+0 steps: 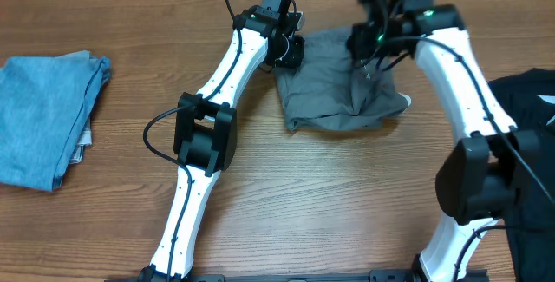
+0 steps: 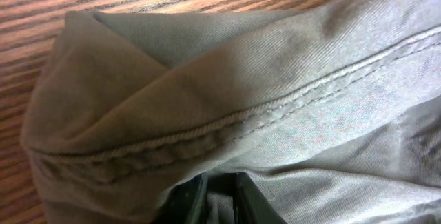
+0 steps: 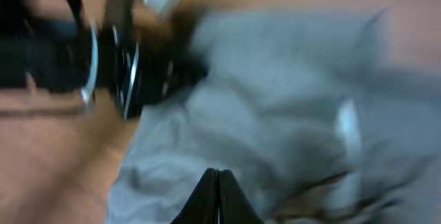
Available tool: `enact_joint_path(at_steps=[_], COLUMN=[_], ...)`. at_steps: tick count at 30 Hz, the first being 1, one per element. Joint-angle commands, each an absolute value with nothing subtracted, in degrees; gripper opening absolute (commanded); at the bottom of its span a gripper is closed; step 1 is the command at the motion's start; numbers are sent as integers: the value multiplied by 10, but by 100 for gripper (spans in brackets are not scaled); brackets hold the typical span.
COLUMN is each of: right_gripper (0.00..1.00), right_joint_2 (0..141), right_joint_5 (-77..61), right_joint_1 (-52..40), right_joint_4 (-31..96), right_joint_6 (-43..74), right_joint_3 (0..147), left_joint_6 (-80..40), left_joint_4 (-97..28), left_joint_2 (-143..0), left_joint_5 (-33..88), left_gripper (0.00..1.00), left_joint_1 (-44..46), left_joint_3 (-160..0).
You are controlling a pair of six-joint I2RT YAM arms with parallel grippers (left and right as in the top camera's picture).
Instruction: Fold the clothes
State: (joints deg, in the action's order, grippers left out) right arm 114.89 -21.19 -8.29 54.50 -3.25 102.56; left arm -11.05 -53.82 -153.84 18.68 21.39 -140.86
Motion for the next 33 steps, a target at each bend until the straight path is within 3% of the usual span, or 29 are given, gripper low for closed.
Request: enact_joint_path(at_steps=[1, 3, 7, 18, 20, 23, 25, 26, 29, 31, 33], right_gripper=[4, 4, 4, 4, 4, 4, 6, 7, 9, 11, 12], right_joint_2=[1159, 1159, 1159, 1159, 1159, 1159, 1159, 1159, 1159, 1159, 1159], right_joint_5=[-207, -123, 10, -42, -42, -51, -70, -72, -73, -78, -78], right_joint_1=[-100, -96, -67, -26, -26, -26, -26, -26, -26, -26, -26], right_joint_4=[508, 475, 533, 525, 525, 505, 470, 458, 453, 454, 453], right_joint_6=[-34, -34, -29, 22, 22, 22, 22, 22, 22, 22, 22], right_joint_3=[936, 882, 873, 846, 846, 833, 804, 791, 777, 772, 772], left_joint_6=[-116, -116, -116, -118, -121, -160, -183, -185, -184, -177, -167], left_joint_4=[-537, -538, -539, -577, -623, -709, -773, -794, -823, -867, -903], left_joint_2=[-1560, -1560, -1560, -1546, -1531, -1523, -1525, -1525, -1525, -1525, -1521], left_joint_5=[161, 161, 161, 199, 199, 184, 175, 176, 207, 276, 291], left_gripper=[18, 19, 20, 24, 32, 52, 75, 81, 85, 76, 75], left_joint_1=[210, 210, 209, 208, 208, 196, 181, 173, 167, 169, 177], left_joint_3=[-1407, -1407, -1407, -1479, -1559, -1625, -1623, -1609, -1561, -1542, -1544])
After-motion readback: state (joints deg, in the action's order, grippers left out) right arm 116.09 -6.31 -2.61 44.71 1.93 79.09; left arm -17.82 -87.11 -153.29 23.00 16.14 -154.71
